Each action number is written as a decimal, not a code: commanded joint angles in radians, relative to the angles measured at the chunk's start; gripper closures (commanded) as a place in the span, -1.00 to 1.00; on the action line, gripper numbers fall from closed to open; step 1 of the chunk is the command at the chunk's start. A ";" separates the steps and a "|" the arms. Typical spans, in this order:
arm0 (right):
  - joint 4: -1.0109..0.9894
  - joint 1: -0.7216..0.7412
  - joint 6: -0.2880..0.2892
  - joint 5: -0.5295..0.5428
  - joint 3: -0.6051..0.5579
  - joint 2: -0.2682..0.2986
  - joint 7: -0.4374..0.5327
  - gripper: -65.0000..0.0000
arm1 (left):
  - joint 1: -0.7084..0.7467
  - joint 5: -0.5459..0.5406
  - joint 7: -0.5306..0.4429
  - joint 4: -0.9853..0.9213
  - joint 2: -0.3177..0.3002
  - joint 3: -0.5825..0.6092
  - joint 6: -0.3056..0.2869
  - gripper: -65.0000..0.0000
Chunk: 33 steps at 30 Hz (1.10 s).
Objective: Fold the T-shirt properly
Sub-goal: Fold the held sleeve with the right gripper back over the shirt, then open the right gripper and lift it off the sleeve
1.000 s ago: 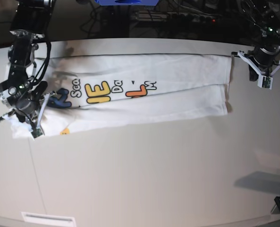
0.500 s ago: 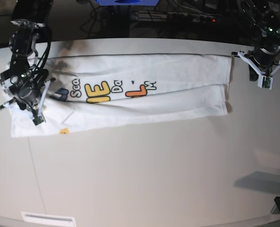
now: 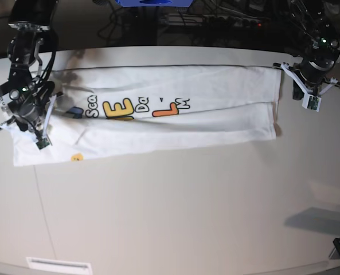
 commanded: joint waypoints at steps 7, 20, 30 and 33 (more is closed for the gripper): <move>0.019 0.015 -0.003 -0.004 0.003 0.033 0.010 0.99 | -0.003 -0.006 -0.016 0.015 -0.027 -0.003 0.007 1.00; 0.014 0.015 -0.005 -0.004 0.003 0.031 0.010 0.97 | 0.002 -0.006 -0.016 0.015 -0.029 -0.009 0.007 1.00; 0.014 0.012 -0.167 -0.004 0.007 0.031 0.009 0.03 | 0.003 -0.006 -0.016 0.015 -0.029 -0.007 0.007 1.00; 0.014 0.015 -0.264 -0.004 0.009 0.031 0.009 -0.32 | 0.003 -0.006 -0.016 0.015 -0.029 -0.009 0.007 1.00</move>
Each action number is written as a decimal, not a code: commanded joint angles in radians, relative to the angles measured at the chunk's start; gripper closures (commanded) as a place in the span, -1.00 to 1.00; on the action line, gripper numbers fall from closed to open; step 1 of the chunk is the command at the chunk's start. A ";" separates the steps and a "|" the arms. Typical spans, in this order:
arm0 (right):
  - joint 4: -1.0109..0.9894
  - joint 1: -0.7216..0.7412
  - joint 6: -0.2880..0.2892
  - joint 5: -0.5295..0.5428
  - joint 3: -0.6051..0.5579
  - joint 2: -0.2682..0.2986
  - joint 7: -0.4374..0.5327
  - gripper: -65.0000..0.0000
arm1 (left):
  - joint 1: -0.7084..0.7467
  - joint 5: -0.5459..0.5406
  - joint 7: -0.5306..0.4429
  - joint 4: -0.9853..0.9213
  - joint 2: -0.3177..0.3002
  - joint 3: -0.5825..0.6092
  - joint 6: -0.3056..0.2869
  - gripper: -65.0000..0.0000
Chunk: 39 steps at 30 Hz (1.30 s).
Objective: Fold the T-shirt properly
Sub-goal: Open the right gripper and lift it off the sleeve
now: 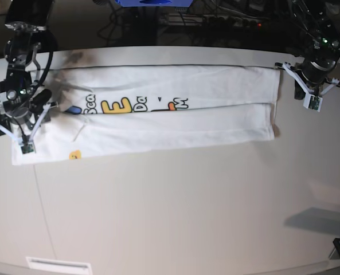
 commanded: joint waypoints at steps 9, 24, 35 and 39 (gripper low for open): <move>0.020 0.027 -0.275 -0.005 0.009 0.011 0.025 -0.41 | -0.004 -0.006 -0.017 0.015 -0.015 -0.009 0.007 1.00; 0.063 -0.131 -0.157 0.001 0.118 -0.100 0.487 0.93 | -0.095 -0.016 -0.023 0.020 0.031 -0.001 0.007 1.00; -0.247 -0.030 0.060 0.001 0.278 -0.126 0.525 0.99 | -0.112 -0.008 -0.023 0.017 0.043 -0.001 0.007 1.00; -0.299 -0.033 0.060 0.001 0.281 -0.128 0.527 0.99 | -0.112 -0.006 -0.023 0.017 0.042 -0.006 0.007 1.00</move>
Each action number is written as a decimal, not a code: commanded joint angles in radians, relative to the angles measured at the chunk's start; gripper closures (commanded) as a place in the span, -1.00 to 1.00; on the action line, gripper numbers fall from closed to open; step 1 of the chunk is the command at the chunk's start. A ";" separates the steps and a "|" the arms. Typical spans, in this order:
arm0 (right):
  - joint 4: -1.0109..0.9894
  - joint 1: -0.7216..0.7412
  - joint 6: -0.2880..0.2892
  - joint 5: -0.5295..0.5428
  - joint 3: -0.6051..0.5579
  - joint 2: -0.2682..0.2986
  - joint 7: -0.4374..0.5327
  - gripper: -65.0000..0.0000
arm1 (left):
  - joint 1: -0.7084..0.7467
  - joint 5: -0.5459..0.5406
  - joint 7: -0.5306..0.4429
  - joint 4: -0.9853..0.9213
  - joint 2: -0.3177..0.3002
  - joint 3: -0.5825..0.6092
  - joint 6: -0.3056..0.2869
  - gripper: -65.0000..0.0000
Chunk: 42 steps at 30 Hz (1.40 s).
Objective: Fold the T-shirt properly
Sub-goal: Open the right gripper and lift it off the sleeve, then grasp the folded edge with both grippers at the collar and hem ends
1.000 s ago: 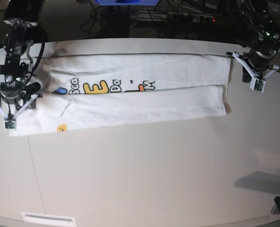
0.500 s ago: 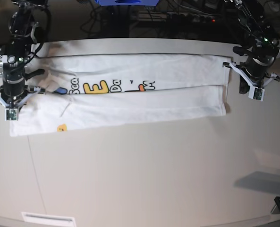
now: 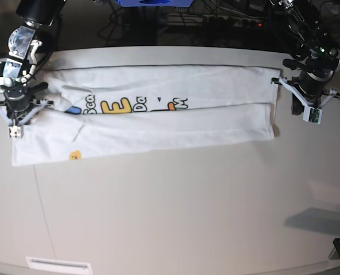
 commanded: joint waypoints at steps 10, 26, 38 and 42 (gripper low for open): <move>0.305 -0.030 0.002 -0.003 0.002 0.006 -0.021 0.98 | -0.005 -0.017 -0.024 0.019 -0.013 -0.008 0.007 1.00; 0.449 -0.280 0.319 -0.009 -0.315 -0.030 0.162 0.99 | 0.065 -0.019 -0.141 -0.126 -0.048 -0.200 0.007 1.00; 0.395 -0.283 0.257 -0.010 -0.496 -0.026 0.159 0.98 | 0.058 -0.024 -0.402 -0.092 0.034 -0.087 0.007 1.00; 0.363 -0.286 0.231 -0.010 -0.507 -0.021 0.159 0.98 | -0.030 -0.014 -0.400 -0.107 0.045 -0.024 0.007 1.00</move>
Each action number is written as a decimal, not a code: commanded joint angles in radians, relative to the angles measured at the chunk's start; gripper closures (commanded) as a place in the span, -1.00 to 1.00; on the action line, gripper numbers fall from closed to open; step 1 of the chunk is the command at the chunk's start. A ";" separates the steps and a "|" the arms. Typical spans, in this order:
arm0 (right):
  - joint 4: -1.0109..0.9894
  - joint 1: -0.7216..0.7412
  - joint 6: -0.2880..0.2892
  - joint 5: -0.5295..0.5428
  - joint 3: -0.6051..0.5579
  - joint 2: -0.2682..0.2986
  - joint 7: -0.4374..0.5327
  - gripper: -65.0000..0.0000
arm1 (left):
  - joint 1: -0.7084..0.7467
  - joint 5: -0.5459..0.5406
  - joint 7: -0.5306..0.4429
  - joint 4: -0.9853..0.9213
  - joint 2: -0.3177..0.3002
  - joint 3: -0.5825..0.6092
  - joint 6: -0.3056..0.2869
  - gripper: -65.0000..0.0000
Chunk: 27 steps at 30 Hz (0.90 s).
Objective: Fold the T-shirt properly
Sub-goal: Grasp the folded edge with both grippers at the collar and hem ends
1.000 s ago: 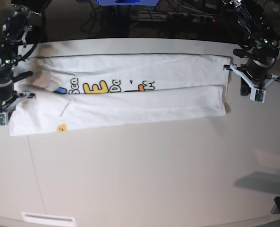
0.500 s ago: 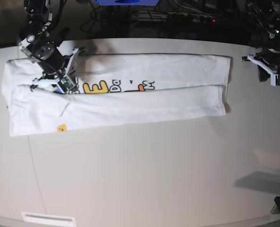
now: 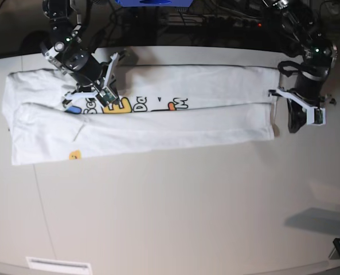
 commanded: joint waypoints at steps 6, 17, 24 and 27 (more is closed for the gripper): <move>0.016 -0.030 -0.006 0.011 0.009 0.002 0.023 0.99 | -0.111 -0.007 -0.021 -0.157 -0.018 0.049 0.007 1.00; 0.018 -0.050 -0.006 0.011 0.009 0.002 0.023 0.99 | -0.211 -0.003 -0.024 -0.284 -0.019 0.109 0.007 1.00; 0.016 -0.050 -0.006 0.011 0.009 0.002 0.023 0.99 | -0.251 0.094 -0.026 -0.428 -0.010 0.109 0.007 1.00; 0.016 -0.050 -0.006 0.011 0.009 0.002 0.023 0.99 | -0.248 0.100 -0.029 -0.471 -0.019 0.101 0.007 1.00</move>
